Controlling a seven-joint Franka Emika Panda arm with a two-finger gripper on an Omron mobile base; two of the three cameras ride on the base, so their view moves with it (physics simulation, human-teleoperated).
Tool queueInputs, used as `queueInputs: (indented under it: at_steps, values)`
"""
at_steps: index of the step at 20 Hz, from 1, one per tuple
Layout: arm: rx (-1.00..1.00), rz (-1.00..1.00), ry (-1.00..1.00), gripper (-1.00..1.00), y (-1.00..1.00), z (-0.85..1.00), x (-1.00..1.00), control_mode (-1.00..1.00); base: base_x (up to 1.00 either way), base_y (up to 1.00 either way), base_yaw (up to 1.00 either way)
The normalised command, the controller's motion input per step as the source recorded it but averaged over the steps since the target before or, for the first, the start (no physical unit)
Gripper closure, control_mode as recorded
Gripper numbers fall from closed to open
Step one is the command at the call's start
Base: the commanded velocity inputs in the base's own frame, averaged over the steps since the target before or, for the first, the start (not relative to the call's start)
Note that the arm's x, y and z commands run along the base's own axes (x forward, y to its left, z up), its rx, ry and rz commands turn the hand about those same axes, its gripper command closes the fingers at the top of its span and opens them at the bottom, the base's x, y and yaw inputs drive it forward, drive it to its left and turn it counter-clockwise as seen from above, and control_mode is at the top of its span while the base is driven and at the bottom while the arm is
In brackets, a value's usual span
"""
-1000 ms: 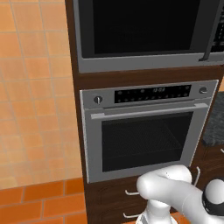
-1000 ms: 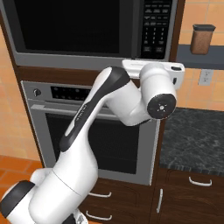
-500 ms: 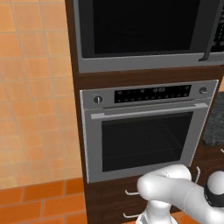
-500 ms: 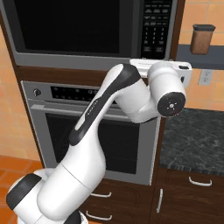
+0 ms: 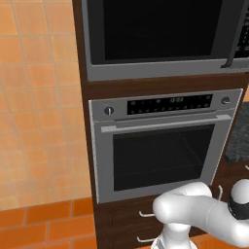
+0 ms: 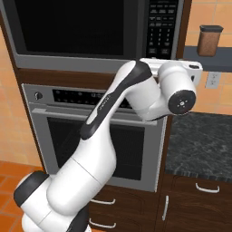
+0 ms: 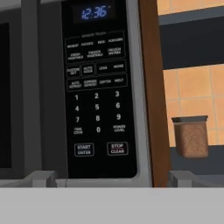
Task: Open the microwave, place the bowl with waffle inside the microwave, then close the microwave door and turn it on.
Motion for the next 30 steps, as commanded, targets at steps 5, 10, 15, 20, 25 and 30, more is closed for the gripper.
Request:
queueInputs:
  at_steps: [5,10,15,20,25,30]
  values:
    - [0.00,-0.08,0.00,-1.00,-0.06,0.00,0.08,-1.00,0.00,0.00,0.00]
    - [-0.02,-0.14,0.00,-1.00,0.00,0.00,0.10,-1.00,0.00,0.00,0.00]
    - [-0.03,-0.15,0.01,-1.00,0.01,0.00,0.21,-1.00,0.00,0.00,0.00]
    - [0.00,-0.07,0.00,-1.00,0.00,0.00,0.32,-1.00,0.00,0.00,0.00]
    - [0.00,0.00,0.00,-1.00,0.03,0.00,0.35,-1.00,0.00,0.00,0.00]
    - [0.00,0.00,0.00,-1.00,0.07,0.00,0.26,-1.00,0.00,0.00,0.00]
